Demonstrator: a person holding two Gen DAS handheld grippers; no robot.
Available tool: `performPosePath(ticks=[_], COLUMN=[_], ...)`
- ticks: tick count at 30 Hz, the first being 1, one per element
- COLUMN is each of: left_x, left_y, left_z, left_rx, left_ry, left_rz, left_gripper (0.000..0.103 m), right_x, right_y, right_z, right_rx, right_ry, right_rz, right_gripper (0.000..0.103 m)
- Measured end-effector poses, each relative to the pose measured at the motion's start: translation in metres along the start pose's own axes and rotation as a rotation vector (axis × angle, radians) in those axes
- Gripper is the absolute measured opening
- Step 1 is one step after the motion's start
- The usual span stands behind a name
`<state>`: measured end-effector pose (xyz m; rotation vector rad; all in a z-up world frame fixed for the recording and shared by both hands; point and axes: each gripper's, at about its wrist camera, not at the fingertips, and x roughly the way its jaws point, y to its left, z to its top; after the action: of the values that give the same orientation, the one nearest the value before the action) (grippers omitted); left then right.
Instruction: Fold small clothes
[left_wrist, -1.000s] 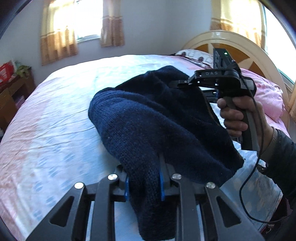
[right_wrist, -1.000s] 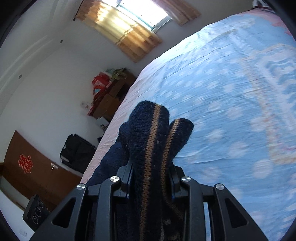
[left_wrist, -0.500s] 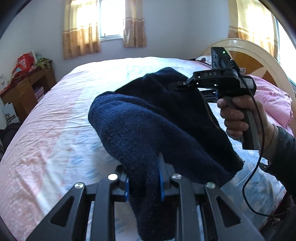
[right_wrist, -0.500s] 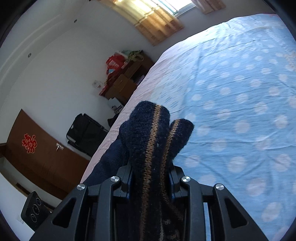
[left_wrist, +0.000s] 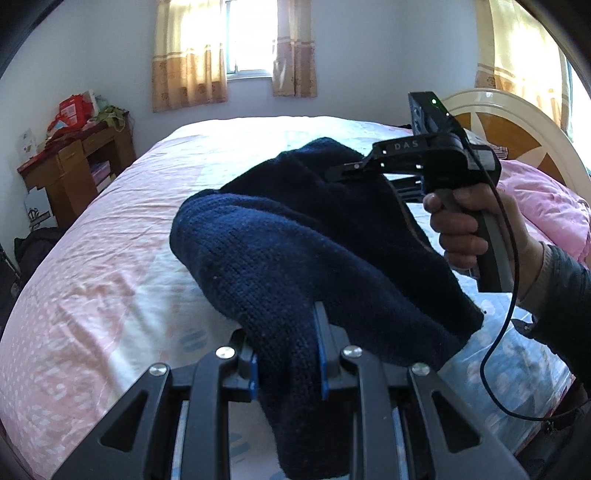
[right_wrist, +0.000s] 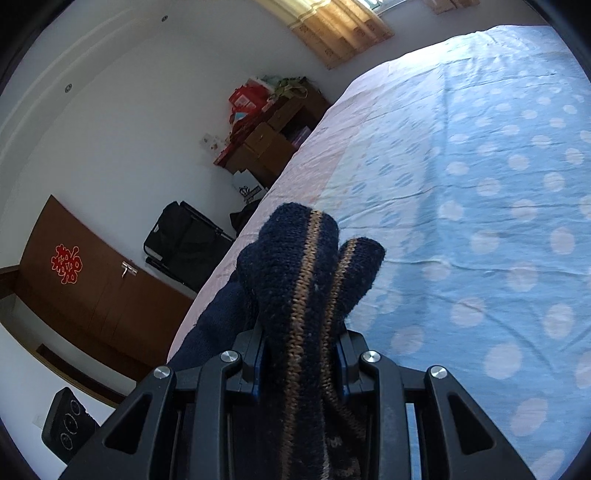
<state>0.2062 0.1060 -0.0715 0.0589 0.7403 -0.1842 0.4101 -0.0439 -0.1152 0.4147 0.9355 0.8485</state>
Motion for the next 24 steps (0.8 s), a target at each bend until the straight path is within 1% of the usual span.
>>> performPosePath(ticks=[5, 12, 17, 24], left_x=[-0.004, -0.009, -0.002, -0.001], left_y=[0.007, 0.011, 0.017, 0.017], left_z=[-0.008, -0.014, -0.017, -0.023], left_rx=[-0.029, -0.058, -0.087, -0.099], left_ry=[0.003, 0.000, 0.016, 0.030], left_rz=[0.015, 0.028, 0.024, 0.023], left_gripper=[0.024, 0.024, 0.024, 0.024], right_x=[0.018, 0.042, 0.055, 0.074], right_y=[0.012, 0.025, 0.027, 0.024], right_z=[0.002, 0.004, 0.004, 0.007], right_rx=[-0.018, -0.043, -0.046, -0.053], right_ry=[0.030, 0.064, 0.089, 0.134], right_rz=[-0.017, -0.017, -0.032, -0.066], right_gripper=[0.029, 0.029, 0.028, 0.027])
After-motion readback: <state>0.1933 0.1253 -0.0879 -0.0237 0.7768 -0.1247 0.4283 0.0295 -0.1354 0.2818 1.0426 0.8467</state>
